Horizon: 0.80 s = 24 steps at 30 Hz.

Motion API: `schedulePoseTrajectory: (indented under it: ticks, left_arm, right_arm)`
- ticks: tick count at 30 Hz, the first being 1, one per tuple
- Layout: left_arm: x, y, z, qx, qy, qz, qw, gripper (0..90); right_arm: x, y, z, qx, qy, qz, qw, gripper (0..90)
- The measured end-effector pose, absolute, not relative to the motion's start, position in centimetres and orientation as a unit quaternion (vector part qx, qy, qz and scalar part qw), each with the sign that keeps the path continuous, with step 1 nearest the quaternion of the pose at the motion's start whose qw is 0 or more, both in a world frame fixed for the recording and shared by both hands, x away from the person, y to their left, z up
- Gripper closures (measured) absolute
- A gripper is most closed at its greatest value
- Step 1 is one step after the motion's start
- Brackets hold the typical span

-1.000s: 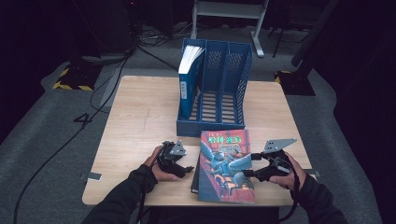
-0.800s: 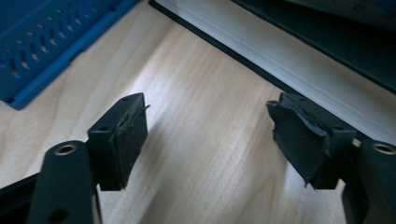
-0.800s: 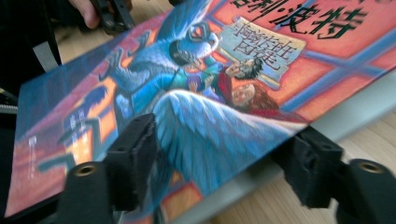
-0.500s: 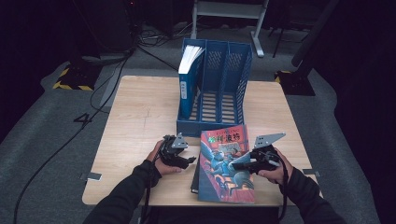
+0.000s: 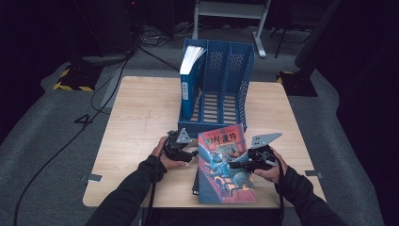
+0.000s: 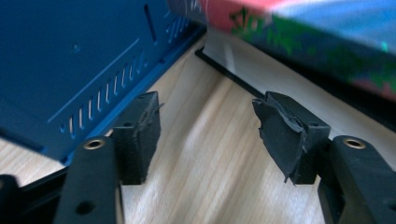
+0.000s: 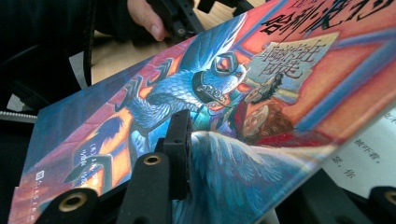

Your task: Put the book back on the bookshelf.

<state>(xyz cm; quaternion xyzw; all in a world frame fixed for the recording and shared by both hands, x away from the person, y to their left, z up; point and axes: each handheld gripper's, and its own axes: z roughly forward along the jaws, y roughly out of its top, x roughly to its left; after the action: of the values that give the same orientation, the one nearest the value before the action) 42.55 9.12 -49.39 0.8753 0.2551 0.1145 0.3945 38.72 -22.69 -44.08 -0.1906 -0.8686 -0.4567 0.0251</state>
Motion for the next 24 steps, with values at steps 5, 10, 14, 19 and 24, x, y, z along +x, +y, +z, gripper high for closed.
schedulePoseTrajectory:
  ticks: [5, 10, 14, 19, 24]
  left_arm:
    - [42.7, 9.3, -49.0, 0.86, 0.263, 0.09, 0.427, 53.3]
    - [42.4, 9.4, -48.6, 0.856, 0.256, 0.079, 0.443, 58.7]
    - [41.9, 9.5, -47.3, 0.856, 0.233, 0.074, 0.456, 73.8]
    - [41.2, 9.7, -45.5, 0.846, 0.215, 0.078, 0.481, 78.8]
    - [41.0, 9.7, -44.5, 0.84, 0.21, 0.079, 0.495, 81.5]
  right_arm:
    - [38.5, -22.5, -44.0, -0.174, -0.87, -0.461, 0.012, 67.7]
    - [38.1, -22.5, -43.7, -0.164, -0.87, -0.465, -0.006, 68.3]
    - [37.5, -22.5, -43.2, -0.15, -0.87, -0.469, -0.028, 68.9]
    - [36.5, -22.9, -42.0, -0.135, -0.861, -0.488, -0.055, 71.0]
    - [36.0, -23.2, -41.3, -0.128, -0.854, -0.499, -0.071, 72.7]
